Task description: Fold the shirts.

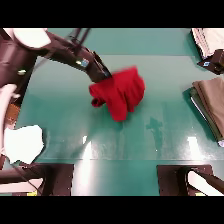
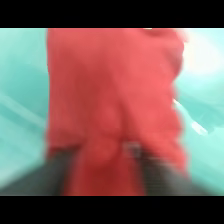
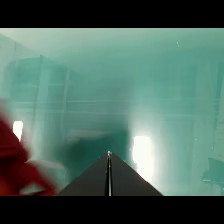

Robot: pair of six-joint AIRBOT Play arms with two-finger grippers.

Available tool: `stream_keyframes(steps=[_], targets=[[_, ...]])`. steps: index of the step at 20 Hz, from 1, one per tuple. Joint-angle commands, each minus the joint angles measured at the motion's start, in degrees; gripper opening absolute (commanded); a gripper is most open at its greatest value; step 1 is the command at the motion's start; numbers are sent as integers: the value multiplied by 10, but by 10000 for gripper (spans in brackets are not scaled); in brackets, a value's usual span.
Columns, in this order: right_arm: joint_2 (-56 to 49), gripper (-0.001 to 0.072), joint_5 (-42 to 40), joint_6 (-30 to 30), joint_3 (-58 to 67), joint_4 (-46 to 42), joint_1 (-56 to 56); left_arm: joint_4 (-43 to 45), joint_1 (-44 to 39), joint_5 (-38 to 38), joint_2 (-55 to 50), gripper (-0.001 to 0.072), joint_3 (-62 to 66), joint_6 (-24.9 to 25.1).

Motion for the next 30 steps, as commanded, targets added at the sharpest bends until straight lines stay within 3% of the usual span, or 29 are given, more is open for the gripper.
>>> stream_keyframes(steps=[1, 6, 9, 15, 18, 22, 23, 25, 26, 29, 30], targets=[[0, 17, -1, 0, 0, 0, 0, 23, 8, 21, -75, 623, 2, -81], [0, 17, -6, 0, 0, -1, -1, 23, 100, -129, -68, 625, -7, -139], [0, 17, -8, 0, 0, -1, -1, 21, 133, -141, -67, 625, -97, -158], [0, 17, -8, 0, 0, -1, 0, -37, 133, 30, -67, 626, -296, -116], [0, 17, -8, 0, 0, -1, 0, -94, 119, 98, -69, 626, -315, -70], [0, 17, -7, 0, 0, -1, 0, -88, 90, 140, -75, 624, -316, -77], [0, 17, -7, 0, 0, -1, 0, -85, 89, 142, -75, 506, -316, -90], [0, 17, 7, 0, -1, 0, 0, -83, 90, 139, -74, 73, -316, -90], [0, 17, 16, 0, -3, 0, 3, -82, 90, 137, -74, 26, -315, -92], [0, 19, 33, -1, -57, -1, 24, -73, 90, 118, -57, 25, -291, -114], [0, 55, 33, -1, -90, -1, 36, -68, 90, 117, -47, 25, -280, -114]])
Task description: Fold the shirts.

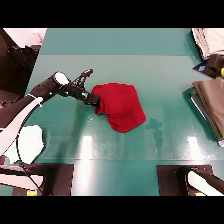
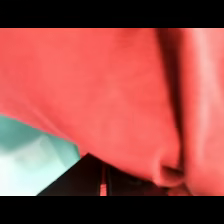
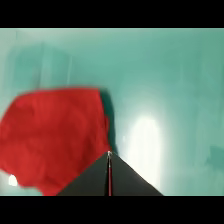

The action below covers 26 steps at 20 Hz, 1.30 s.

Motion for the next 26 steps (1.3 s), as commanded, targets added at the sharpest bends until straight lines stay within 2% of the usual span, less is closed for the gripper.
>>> stream_keyframes(steps=[1, 2, 3, 8, 10, 14, 16, 17, 18, 20, 24, 26], targets=[[-2, 308, 8, -1, -93, 0, 33, 17, -1, -10, 30, 26, 30, -11], [-8, 539, 1, -1, -134, 0, 48, 23, -1, -14, 41, 25, 41, -11], [-19, 564, -5, -1, -174, 1, 64, 24, -1, -16, 51, 26, 47, -11], [-134, 551, -97, -52, -290, 80, 197, 27, -1, -41, 63, 26, 49, -11], [-177, 550, -129, -52, -291, 91, 238, 27, -1, -56, 63, 26, 49, -11], [-228, 546, -132, -52, -253, 89, 285, 27, -1, -65, 63, 26, 49, -11], [-232, 397, -138, -52, -232, 85, 294, 27, -1, -67, 63, 26, 49, -11], [-231, 245, -137, -52, -220, 84, 294, 27, -1, -72, 63, 26, 49, -11], [-231, 18, -130, -52, -205, 77, 289, 31, -1, -78, 64, 26, 49, -11], [-220, 15, -111, -51, -169, 45, 275, 63, 0, -83, 76, 25, 53, -11], [-125, 14, -87, -17, -75, -33, 195, 225, 0, -132, 138, 25, 130, -16], [-67, 14, -79, -15, -19, -40, 134, 284, 0, -169, 172, 26, 194, -16]])
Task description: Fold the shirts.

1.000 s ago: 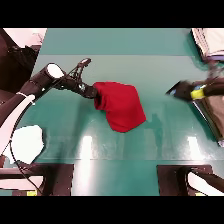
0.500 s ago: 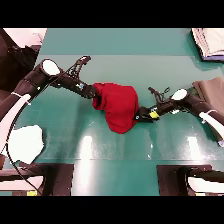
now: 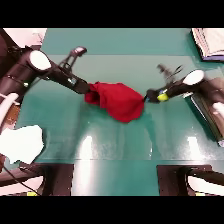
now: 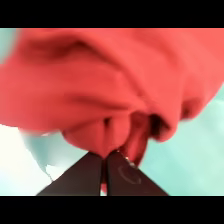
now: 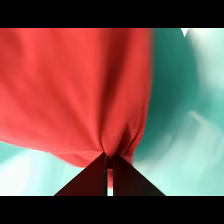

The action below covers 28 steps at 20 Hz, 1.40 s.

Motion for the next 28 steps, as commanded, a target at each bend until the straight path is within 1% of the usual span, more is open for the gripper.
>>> stream_keyframes(steps=[1, 5, 9, 12, 16, 17, 19, 22, 24, 25, 26, 28], targets=[[89, 14, 20, 16, 98, -37, -93, 117, 0, -61, 56, 26, 98, -2], [171, 14, 50, 16, 198, -37, -197, 113, 0, -88, 112, 26, 220, -1], [221, 14, 98, 16, 266, -37, -259, 105, 0, -107, 155, 26, 311, -2], [243, 14, 127, 16, 308, -37, -294, 104, 0, -107, 181, 26, 349, -2], [248, 13, 137, 17, 371, -37, -336, 105, 0, -110, 208, 26, 352, -1], [243, 13, 143, 26, 387, -37, -340, 106, 0, -115, 207, 26, 352, -2], [217, 14, 180, 39, 411, -28, -335, 107, 0, -115, 203, 26, 323, -2], [148, 13, 236, 50, 404, -29, -271, 107, 0, -117, 198, 26, 206, -2], [100, 13, 225, 50, 363, -52, -207, 112, 0, -111, 188, 27, 108, -1], [76, 14, 210, 50, 340, -78, -177, 120, 0, -99, 180, 27, 65, -1], [50, 13, 184, 50, 315, -110, -148, 139, 0, -72, 170, 27, 22, 0], [4, 14, 126, 54, 271, -160, -109, 191, 0, 7, 145, 27, -31, 0]])
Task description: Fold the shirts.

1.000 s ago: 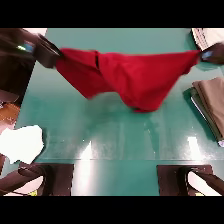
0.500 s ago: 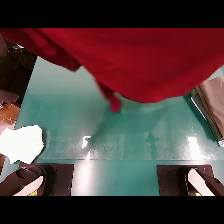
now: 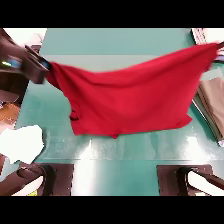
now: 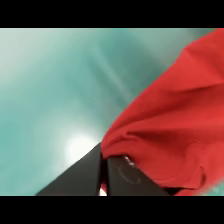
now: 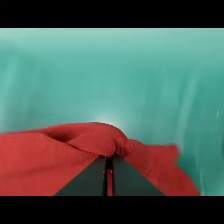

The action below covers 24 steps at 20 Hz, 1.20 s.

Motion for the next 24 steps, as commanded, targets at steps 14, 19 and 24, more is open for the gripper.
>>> stream_keyframes(steps=[14, 19, 24], targets=[[-150, 16, -265, 62, -102, -86, 81, 94, 0, 366, -182, 27, -93, -47], [-103, 15, -252, 58, -102, -87, 81, 97, 0, 291, -147, 27, -33, -47], [50, 15, -279, 30, -102, -87, 65, 97, 0, 286, -26, 27, 102, -47]])
